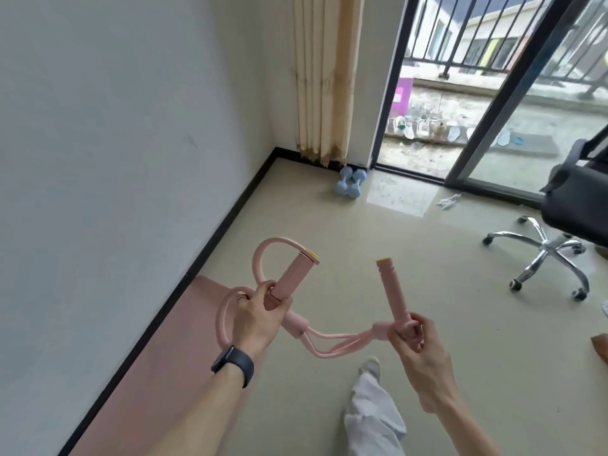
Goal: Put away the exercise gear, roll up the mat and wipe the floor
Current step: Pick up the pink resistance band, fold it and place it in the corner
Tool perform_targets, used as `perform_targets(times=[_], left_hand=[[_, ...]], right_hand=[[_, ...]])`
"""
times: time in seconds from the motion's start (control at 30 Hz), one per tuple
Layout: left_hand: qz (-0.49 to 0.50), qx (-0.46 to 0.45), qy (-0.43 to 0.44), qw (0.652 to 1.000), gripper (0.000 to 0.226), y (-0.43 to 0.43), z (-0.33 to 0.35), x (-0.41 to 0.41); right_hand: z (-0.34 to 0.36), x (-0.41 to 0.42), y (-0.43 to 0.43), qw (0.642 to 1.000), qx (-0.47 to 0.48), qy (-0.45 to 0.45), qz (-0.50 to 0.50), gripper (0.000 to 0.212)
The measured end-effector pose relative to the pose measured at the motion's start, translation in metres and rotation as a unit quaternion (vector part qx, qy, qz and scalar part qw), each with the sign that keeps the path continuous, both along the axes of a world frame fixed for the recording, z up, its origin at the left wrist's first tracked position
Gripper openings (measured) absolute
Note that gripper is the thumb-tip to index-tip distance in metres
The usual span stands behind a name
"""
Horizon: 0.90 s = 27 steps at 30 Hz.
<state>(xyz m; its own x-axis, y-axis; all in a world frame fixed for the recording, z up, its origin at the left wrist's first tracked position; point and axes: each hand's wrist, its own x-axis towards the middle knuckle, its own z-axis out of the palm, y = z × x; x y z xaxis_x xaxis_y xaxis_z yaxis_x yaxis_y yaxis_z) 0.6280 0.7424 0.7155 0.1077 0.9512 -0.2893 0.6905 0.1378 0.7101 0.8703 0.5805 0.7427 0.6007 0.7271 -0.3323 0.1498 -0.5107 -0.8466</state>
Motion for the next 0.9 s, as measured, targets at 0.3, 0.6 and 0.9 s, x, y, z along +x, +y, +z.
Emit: perform_targets(times=[0.3,0.6,0.9], left_hand=[[0.076,-0.057,-0.003,0.996,0.039,0.193,-0.020,0.133],[0.241,-0.111,-0.053,0.963,0.035,0.369,-0.034,0.220],[0.326,-0.082,-0.090,0.937,0.032,0.588,-0.060,0.318]], right_hand=[[-0.028,0.142,0.213,0.999,-0.014,0.025,0.027,0.029],[-0.032,0.258,0.437,0.998,-0.011,0.006,0.056,0.028],[-0.087,0.315,0.686,0.996,-0.067,0.006,0.051,0.044]])
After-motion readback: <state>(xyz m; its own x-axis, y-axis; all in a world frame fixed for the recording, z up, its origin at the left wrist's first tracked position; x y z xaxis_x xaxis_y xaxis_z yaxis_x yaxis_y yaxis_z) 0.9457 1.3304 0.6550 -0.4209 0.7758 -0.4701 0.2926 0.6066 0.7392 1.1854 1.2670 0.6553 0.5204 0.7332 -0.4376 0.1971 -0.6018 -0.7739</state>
